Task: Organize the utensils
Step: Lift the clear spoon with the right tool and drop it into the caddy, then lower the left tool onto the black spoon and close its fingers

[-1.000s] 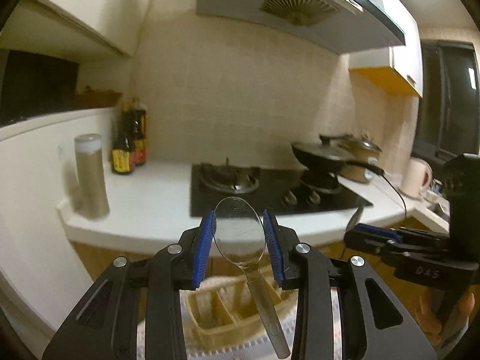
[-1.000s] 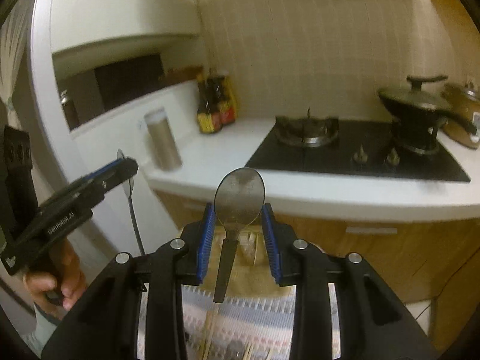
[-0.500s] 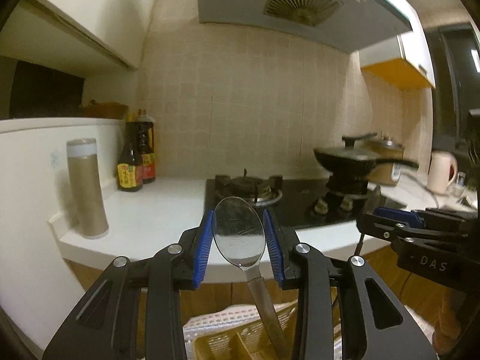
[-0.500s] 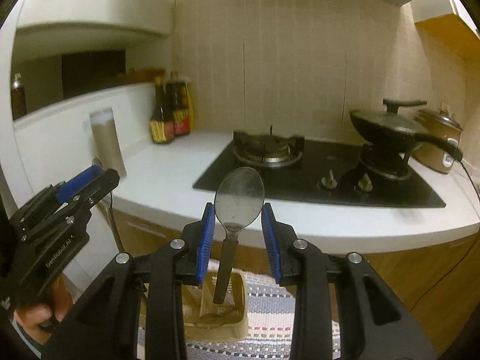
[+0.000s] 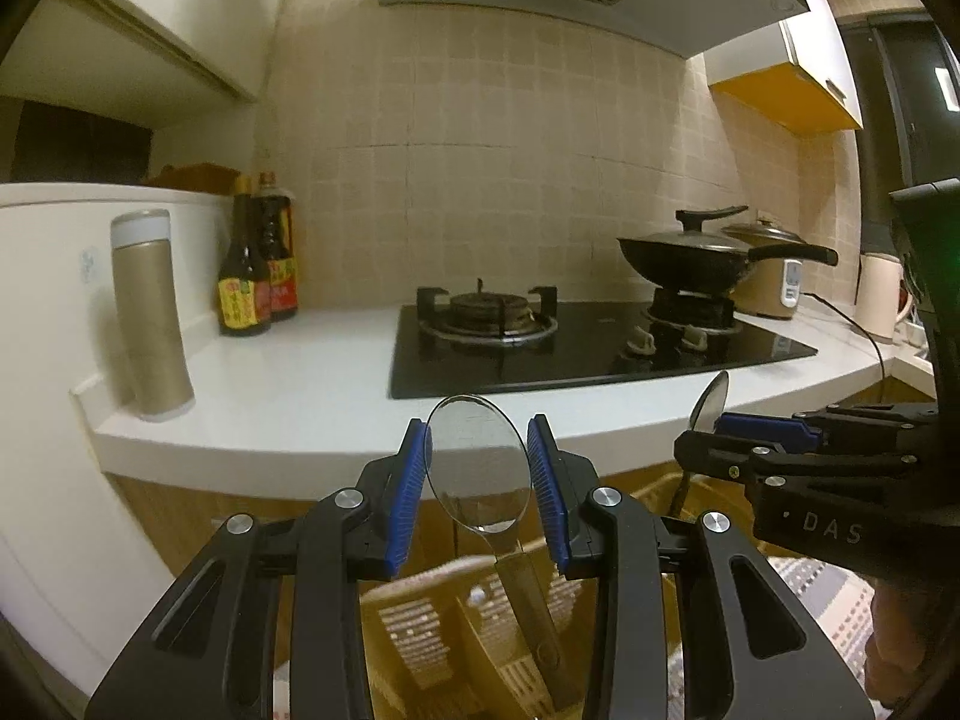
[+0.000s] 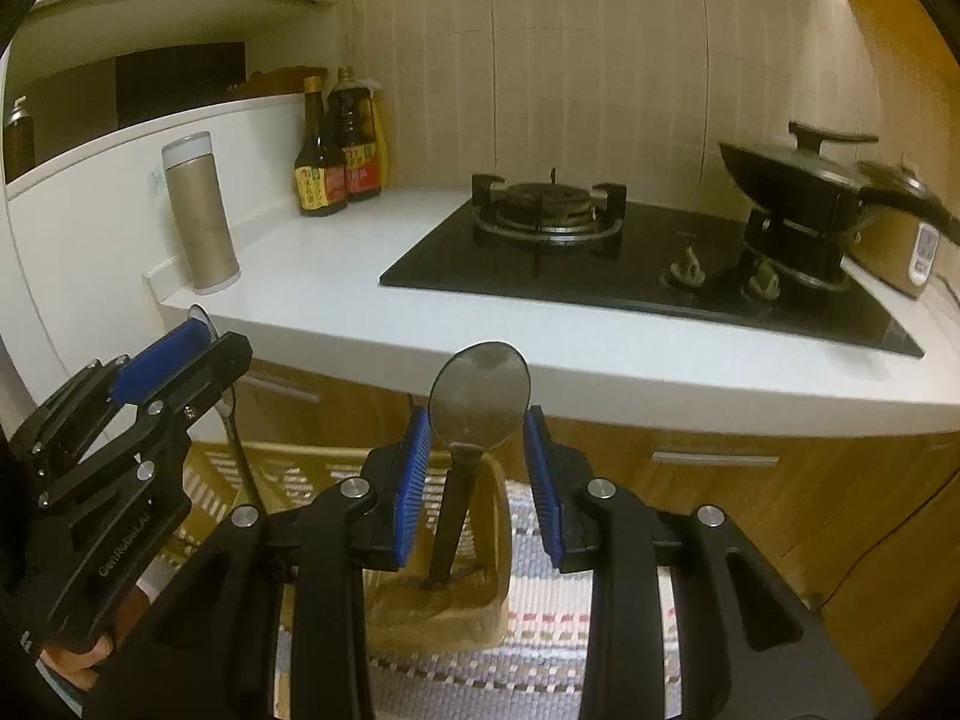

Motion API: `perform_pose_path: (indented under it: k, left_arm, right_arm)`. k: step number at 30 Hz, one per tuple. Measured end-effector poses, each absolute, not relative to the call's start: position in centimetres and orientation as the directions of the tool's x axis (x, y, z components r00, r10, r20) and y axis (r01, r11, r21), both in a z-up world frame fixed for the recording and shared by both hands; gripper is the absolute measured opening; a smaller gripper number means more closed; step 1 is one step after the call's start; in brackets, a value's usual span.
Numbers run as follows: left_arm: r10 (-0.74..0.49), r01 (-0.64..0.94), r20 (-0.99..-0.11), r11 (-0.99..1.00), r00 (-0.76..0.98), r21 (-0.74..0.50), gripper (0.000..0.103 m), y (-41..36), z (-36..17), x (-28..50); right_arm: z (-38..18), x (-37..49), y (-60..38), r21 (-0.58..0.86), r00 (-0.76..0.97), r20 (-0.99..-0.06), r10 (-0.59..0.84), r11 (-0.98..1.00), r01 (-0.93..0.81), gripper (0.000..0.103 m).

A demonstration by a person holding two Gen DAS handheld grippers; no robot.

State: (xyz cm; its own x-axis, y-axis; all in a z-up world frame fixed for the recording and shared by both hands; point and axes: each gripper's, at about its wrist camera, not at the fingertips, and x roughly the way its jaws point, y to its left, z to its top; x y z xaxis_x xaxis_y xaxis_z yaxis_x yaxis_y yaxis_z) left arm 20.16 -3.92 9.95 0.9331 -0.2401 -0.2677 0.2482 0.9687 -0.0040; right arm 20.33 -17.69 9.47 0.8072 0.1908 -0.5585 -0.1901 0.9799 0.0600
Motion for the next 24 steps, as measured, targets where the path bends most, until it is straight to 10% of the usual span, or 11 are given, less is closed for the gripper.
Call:
perform_pose_path:
  k: [8,12,24]
  left_arm:
    - [-0.319,0.315,-0.28,0.947,0.905,-0.062,0.047,-3.2,10.9,18.0]
    - [-0.358,0.339,-0.292,0.934,0.887,-0.114,0.048,-2.4,11.6,16.6]
    - [-0.435,0.368,-0.348,0.898,0.831,-0.243,0.048,0.1,14.5,11.7]
  right_arm:
    - [9.7,18.6,-18.7,0.128,0.761,-0.6,0.249,0.968,-0.216,0.032]
    - [10.5,17.1,-19.8,0.162,0.758,-0.594,0.269,0.963,-0.215,0.055]
    - [12.9,12.2,-21.0,0.178,0.733,-0.62,0.282,0.96,-0.218,0.055]
